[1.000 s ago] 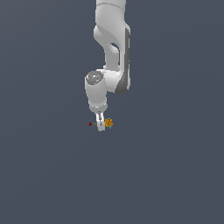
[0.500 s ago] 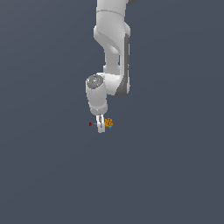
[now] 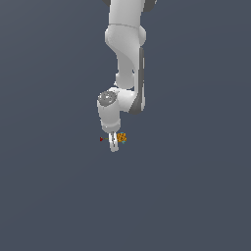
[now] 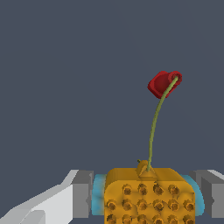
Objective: Pick up the object and move it to a goal position.
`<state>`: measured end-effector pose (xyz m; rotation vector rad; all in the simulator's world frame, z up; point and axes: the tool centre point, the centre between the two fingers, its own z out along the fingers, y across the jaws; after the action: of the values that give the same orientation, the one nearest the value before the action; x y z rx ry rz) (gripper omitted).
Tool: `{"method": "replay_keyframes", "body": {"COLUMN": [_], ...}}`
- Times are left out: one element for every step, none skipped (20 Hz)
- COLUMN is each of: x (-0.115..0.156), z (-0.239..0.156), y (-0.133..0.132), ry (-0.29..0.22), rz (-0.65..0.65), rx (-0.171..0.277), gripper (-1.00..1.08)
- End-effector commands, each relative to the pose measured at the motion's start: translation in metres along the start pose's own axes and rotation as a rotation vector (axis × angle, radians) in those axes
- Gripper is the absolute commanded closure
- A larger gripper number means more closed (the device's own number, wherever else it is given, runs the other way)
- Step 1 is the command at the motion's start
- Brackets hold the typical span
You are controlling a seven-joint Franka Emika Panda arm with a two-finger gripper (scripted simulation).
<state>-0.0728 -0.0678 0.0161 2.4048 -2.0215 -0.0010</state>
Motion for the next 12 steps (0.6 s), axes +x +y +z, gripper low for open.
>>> {"method": "replay_keyframes", "body": {"x": [0.0, 0.0, 0.0, 0.0, 0.0, 0.0, 0.0, 0.0, 0.0, 0.0, 0.0, 0.0001], "z": [0.0011, 0.0011, 0.0011, 0.0011, 0.0011, 0.0011, 0.0011, 0.0011, 0.0011, 0.0, 0.0, -0.0002], "y": [-0.0001, -0.0001, -0.0001, -0.0001, -0.0001, -0.0001, -0.0001, -0.0001, -0.0001, -0.0008, -0.001, -0.0016], "ry": [0.0, 0.0, 0.0, 0.0, 0.0, 0.0, 0.0, 0.0, 0.0, 0.0, 0.0, 0.0], "rz": [0.0, 0.0, 0.0, 0.0, 0.0, 0.0, 0.0, 0.0, 0.0, 0.0, 0.0, 0.0], "rx": [0.0, 0.0, 0.0, 0.0, 0.0, 0.0, 0.0, 0.0, 0.0, 0.002, 0.002, 0.002], "gripper": [1.08, 1.08, 1.08, 1.08, 1.08, 1.08, 1.08, 1.08, 1.08, 1.08, 1.08, 1.08]}}
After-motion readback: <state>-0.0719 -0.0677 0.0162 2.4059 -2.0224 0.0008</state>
